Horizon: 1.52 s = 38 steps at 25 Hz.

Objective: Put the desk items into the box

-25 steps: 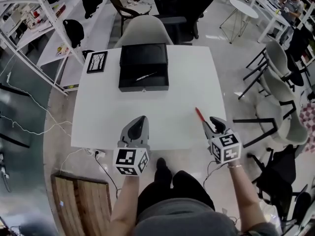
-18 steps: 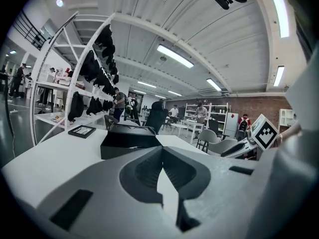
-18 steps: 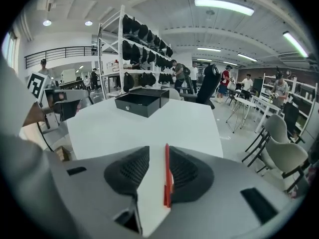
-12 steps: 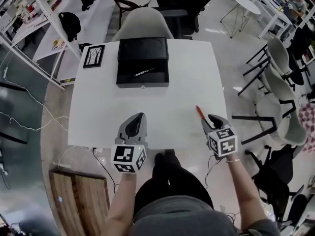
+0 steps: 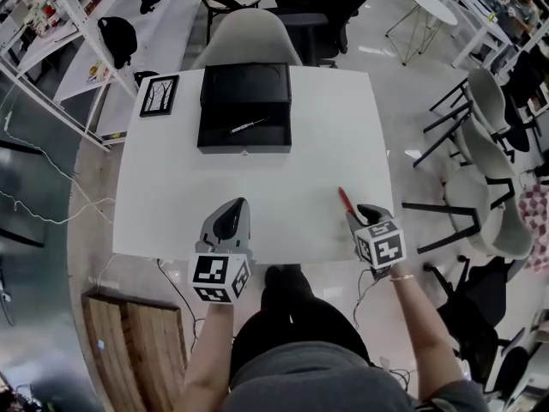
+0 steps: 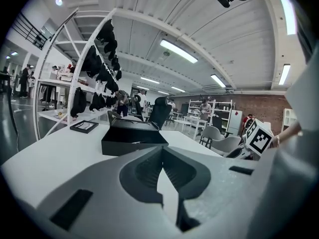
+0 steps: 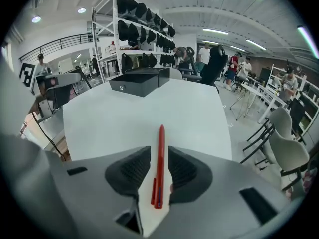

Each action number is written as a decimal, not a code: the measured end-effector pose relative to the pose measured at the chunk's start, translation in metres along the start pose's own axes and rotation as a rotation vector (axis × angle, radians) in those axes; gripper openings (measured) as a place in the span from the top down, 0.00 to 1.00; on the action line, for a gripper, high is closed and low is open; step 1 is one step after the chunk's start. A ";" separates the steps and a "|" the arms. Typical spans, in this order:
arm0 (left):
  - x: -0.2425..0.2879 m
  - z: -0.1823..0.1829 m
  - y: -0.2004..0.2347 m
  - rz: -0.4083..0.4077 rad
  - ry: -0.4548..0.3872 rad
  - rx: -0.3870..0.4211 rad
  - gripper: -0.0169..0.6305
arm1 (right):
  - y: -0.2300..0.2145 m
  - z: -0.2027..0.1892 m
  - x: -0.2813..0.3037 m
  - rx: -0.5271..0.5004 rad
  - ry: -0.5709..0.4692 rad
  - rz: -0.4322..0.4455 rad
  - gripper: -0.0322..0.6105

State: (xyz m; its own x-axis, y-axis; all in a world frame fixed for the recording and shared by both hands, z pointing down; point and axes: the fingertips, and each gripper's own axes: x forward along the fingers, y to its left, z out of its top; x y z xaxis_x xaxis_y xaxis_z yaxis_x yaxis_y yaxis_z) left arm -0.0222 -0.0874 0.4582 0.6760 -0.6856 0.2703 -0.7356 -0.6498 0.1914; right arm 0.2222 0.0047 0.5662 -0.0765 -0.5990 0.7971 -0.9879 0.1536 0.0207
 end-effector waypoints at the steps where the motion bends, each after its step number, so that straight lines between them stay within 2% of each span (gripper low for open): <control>1: 0.000 -0.002 0.000 0.002 0.004 -0.004 0.97 | 0.000 -0.001 0.002 -0.003 0.009 0.002 0.77; 16: 0.002 -0.009 0.003 0.036 0.023 -0.018 0.97 | 0.001 -0.014 0.015 -0.040 0.110 0.036 0.84; 27: 0.003 -0.007 0.008 0.063 0.024 -0.027 0.97 | 0.004 -0.012 0.017 -0.091 0.119 0.047 0.87; 31: 0.004 -0.002 0.009 0.071 0.018 -0.022 0.97 | 0.004 0.001 0.005 -0.063 0.063 0.064 0.87; 38: 0.004 0.013 0.019 0.106 -0.005 -0.007 0.97 | 0.014 0.070 -0.028 0.010 -0.119 0.146 0.87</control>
State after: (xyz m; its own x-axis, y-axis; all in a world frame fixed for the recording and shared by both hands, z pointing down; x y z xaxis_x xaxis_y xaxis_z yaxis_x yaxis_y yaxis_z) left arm -0.0328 -0.1071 0.4506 0.5942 -0.7523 0.2844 -0.8035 -0.5711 0.1681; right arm 0.2013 -0.0320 0.5018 -0.2337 -0.6599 0.7141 -0.9665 0.2381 -0.0962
